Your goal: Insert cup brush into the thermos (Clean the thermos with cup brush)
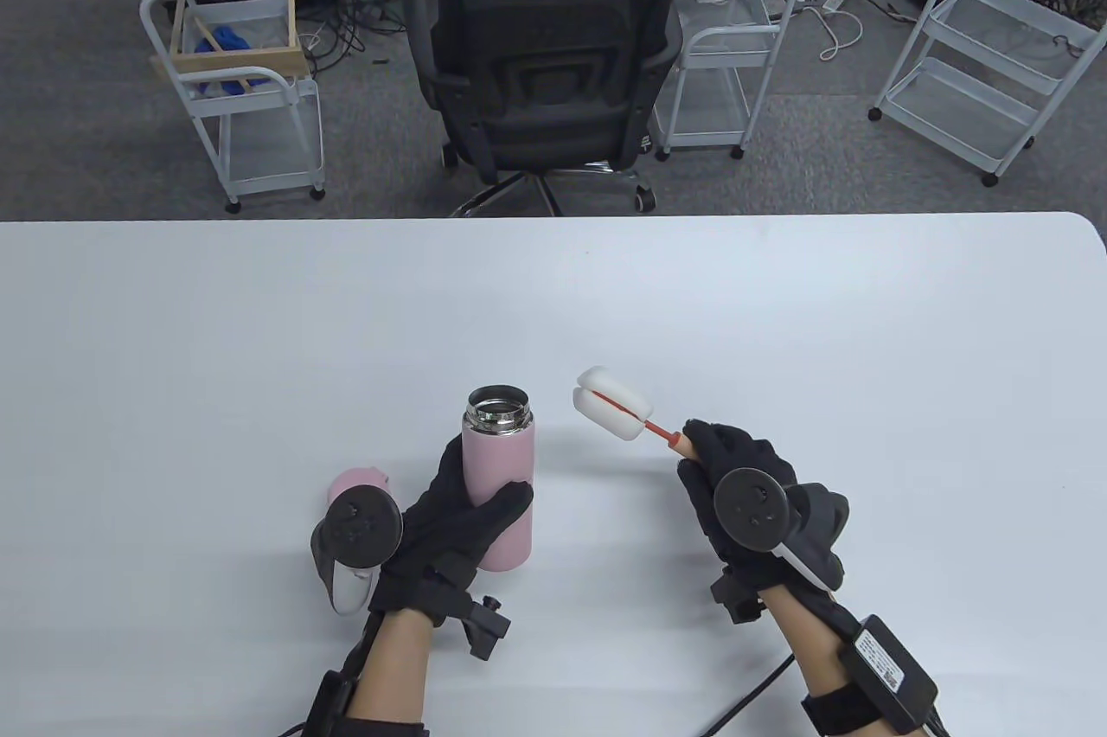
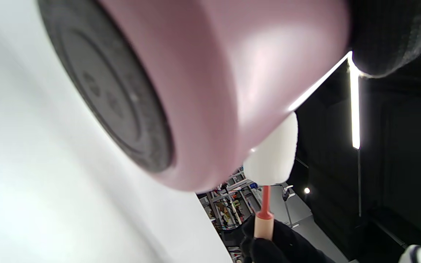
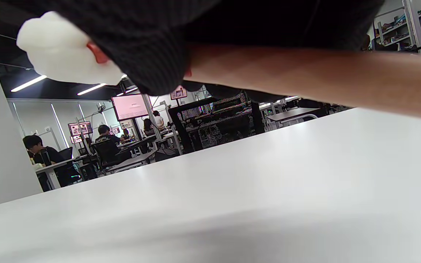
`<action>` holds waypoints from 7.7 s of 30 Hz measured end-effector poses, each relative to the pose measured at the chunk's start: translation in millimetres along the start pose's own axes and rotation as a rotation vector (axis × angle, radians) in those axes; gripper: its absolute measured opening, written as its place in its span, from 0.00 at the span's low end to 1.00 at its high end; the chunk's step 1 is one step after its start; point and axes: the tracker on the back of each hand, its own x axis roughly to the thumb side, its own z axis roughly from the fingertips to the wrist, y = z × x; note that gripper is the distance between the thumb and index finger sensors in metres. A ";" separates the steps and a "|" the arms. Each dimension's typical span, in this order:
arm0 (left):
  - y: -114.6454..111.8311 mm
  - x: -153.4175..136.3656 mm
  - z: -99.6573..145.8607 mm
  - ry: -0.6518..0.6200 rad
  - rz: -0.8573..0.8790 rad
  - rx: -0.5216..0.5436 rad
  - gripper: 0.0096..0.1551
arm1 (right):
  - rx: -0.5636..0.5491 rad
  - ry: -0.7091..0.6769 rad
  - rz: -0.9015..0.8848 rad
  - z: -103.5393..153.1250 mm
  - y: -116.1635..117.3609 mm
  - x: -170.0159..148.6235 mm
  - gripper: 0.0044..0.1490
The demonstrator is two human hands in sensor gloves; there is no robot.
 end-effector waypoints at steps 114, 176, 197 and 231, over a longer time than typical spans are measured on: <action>-38.1 11.4 -0.8 0.108 -0.755 -0.686 0.53 | -0.085 -0.509 0.319 36.6 16.6 38.7 0.33; 11.3 16.5 8.6 -0.174 -0.255 -0.003 0.52 | 0.180 0.031 0.265 -58.8 47.6 -14.5 0.34; 18.3 21.2 14.0 -0.267 -0.010 0.140 0.52 | 0.255 0.149 0.429 -97.6 87.3 11.0 0.35; -20.4 8.6 3.4 -0.094 0.135 -0.005 0.47 | 0.053 -0.047 -0.627 14.9 6.3 -7.0 0.57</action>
